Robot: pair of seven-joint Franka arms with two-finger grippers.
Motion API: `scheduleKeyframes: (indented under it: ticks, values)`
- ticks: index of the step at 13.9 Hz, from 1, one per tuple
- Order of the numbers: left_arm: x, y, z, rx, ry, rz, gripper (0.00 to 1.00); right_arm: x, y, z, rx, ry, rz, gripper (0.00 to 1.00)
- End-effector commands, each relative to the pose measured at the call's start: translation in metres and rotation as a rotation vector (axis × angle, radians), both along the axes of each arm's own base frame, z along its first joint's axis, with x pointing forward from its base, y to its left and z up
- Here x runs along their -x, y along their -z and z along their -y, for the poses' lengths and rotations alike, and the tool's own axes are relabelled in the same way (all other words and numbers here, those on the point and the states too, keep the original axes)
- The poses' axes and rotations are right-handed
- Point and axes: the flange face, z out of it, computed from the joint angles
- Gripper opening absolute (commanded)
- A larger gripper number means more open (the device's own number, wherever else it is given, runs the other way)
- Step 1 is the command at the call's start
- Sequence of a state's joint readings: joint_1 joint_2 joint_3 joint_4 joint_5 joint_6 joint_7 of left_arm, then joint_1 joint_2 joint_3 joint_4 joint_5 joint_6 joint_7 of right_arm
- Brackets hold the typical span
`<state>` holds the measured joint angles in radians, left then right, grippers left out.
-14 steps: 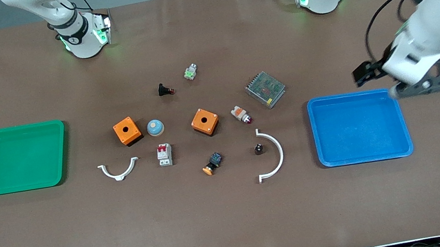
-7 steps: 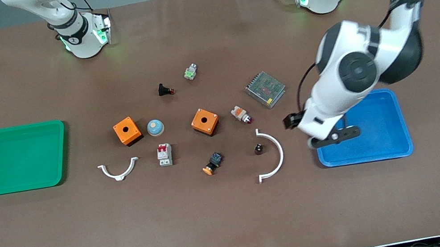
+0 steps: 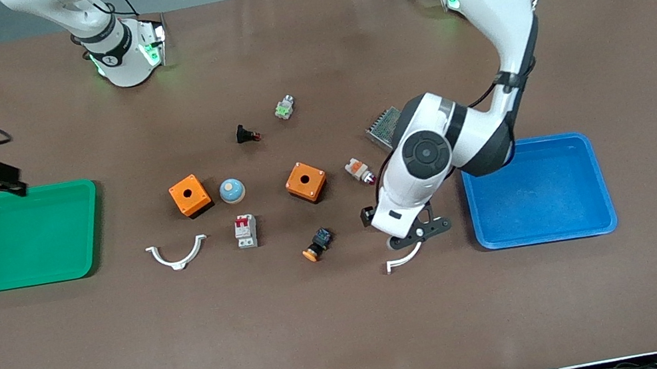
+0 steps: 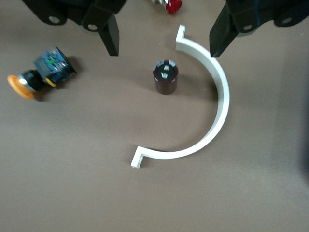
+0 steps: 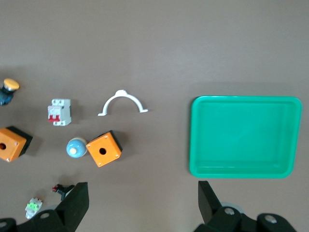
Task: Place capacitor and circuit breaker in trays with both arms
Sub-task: 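Grasp the capacitor with the left gripper while the right gripper reaches the breaker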
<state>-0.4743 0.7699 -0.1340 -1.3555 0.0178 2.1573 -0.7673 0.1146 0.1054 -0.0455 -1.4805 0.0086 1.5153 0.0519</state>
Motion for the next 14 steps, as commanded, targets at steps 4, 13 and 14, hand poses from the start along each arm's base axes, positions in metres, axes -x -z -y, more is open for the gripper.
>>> scheduleKeyframes:
  ticks: [4,13,14]
  values:
    - [0.000,0.047,0.011,-0.069,0.008,0.040,0.63,-0.032,0.101,-0.128,-0.037,0.021,-0.051,1.00]
    - [0.003,0.065,0.013,-0.078,0.018,0.032,0.10,-0.035,0.305,-0.253,-0.034,-0.002,-0.011,1.00]
    - [0.002,0.061,0.012,-0.078,0.019,0.041,0.02,-0.034,0.321,-0.253,-0.032,-0.001,-0.009,1.00]
